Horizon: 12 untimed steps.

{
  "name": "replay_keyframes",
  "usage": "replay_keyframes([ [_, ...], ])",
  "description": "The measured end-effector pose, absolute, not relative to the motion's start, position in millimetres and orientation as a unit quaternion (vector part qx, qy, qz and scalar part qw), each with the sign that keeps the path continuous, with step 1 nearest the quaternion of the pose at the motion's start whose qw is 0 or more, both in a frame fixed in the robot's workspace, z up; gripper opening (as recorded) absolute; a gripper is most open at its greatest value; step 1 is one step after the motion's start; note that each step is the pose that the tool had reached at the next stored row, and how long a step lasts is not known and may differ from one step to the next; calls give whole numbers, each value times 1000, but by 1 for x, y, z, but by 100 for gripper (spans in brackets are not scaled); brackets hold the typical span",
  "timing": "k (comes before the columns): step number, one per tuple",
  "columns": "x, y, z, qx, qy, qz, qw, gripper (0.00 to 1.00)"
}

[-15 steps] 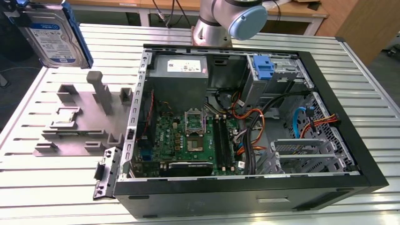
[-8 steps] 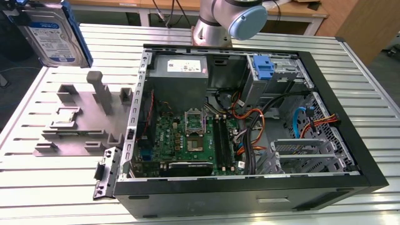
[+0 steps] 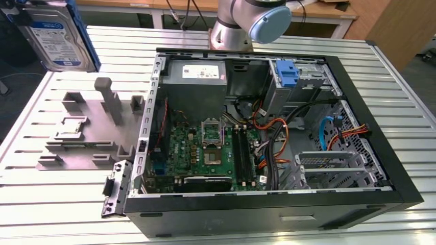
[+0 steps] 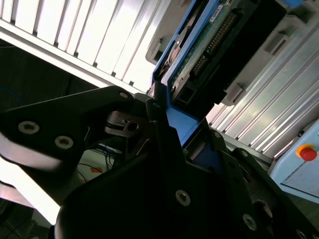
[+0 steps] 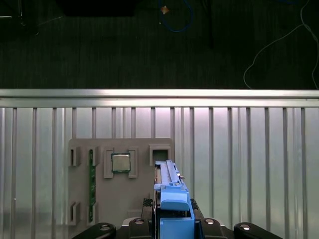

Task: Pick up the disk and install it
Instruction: 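Pick up the disk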

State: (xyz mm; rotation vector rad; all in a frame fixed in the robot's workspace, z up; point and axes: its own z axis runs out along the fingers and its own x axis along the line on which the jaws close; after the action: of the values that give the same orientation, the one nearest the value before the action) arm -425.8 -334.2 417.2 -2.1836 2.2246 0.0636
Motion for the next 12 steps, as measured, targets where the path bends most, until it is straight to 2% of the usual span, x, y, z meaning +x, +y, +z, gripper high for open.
replay_keyframes([
  [12, -426, -334, 423, -700, 713, 20, 12, 37],
])
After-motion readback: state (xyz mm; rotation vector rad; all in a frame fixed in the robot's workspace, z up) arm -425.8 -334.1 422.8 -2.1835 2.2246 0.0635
